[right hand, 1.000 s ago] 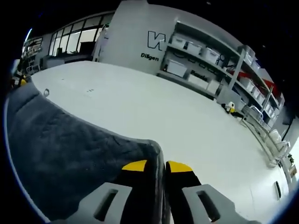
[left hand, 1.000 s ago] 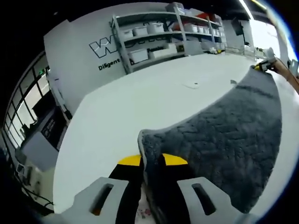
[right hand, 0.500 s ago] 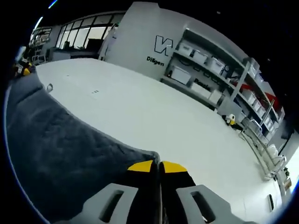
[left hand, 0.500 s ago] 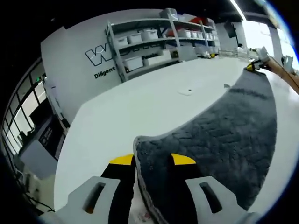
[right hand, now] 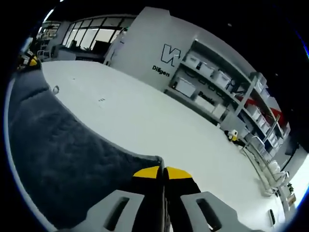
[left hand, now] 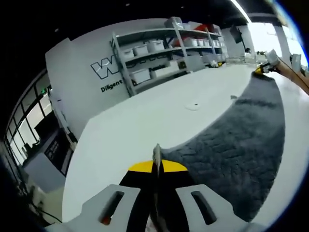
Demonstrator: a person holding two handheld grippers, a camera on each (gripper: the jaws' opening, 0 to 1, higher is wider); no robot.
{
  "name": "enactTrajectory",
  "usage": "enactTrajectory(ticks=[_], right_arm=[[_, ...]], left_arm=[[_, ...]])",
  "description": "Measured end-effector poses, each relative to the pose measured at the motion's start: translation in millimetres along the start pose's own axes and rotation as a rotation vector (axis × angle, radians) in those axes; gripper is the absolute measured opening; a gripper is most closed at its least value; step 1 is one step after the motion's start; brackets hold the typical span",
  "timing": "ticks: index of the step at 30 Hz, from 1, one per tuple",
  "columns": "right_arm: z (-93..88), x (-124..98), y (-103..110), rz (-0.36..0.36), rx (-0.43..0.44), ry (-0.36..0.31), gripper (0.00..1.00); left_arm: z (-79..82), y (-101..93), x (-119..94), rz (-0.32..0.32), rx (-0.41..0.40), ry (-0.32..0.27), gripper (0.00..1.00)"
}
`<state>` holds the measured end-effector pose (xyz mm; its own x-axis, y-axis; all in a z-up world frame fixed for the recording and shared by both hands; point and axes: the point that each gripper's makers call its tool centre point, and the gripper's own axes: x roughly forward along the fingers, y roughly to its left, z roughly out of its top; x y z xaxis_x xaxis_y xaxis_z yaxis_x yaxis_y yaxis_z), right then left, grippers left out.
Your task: Open the folded towel by lifting each exposed corner and separating the folded layers until the towel lies flat within the target outline without major curled edges
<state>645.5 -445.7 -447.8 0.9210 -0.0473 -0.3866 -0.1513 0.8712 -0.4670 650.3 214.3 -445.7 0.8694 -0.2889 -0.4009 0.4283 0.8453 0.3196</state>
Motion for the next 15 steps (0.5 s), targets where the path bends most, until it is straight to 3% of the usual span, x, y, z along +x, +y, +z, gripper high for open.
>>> enactTrajectory(ticks=[6,15], right_arm=[[3.4,-19.1,-3.4,-0.017,0.003,-0.04,0.0],[9.3,-56.7,-10.1,-0.032,-0.004,-0.1,0.0]], left_arm=[[7.5,-0.9,-20.3,0.018,0.012,-0.029,0.03],[4.8,-6.4,-46.7,0.019,-0.014,-0.044,0.03]])
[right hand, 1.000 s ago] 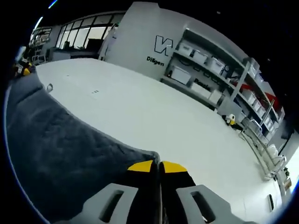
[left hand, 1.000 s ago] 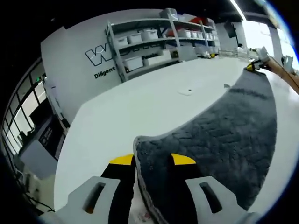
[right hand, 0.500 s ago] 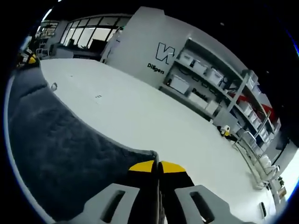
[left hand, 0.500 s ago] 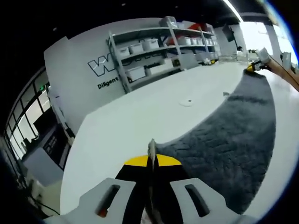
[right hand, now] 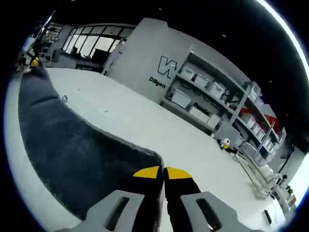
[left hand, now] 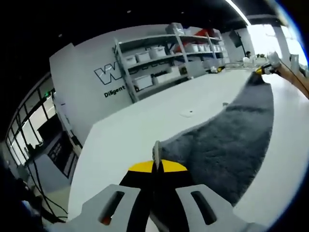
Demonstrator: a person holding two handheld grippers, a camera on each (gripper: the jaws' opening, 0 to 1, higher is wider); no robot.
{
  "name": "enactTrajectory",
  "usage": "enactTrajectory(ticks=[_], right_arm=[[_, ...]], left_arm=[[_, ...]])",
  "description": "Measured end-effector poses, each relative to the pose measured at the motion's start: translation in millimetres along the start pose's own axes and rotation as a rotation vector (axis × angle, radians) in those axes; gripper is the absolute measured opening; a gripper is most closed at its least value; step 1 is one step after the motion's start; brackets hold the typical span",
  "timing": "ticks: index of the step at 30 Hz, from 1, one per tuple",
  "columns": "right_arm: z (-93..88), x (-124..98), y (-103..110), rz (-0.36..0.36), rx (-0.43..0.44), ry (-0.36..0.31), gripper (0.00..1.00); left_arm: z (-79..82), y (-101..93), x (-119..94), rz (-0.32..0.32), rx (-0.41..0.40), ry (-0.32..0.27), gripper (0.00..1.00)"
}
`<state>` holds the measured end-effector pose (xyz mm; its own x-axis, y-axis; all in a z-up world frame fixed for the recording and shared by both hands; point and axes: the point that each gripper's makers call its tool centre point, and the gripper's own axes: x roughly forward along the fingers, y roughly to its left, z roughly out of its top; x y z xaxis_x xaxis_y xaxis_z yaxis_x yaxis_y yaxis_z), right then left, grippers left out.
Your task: Open the folded towel by lifting each exposed corner and separating the folded layers until the towel lies flat within the target outline without major curled edges
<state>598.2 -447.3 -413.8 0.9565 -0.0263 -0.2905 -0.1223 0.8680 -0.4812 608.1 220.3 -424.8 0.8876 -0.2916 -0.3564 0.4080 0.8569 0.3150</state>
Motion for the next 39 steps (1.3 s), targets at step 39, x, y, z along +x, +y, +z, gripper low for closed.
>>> enactTrajectory(ticks=[39], right_arm=[[-49.9,-140.6,4.0,0.032,-0.05,-0.003,0.0]], left_arm=[[-36.8,-43.4,-122.0,-0.005,-0.046,0.026,0.03]])
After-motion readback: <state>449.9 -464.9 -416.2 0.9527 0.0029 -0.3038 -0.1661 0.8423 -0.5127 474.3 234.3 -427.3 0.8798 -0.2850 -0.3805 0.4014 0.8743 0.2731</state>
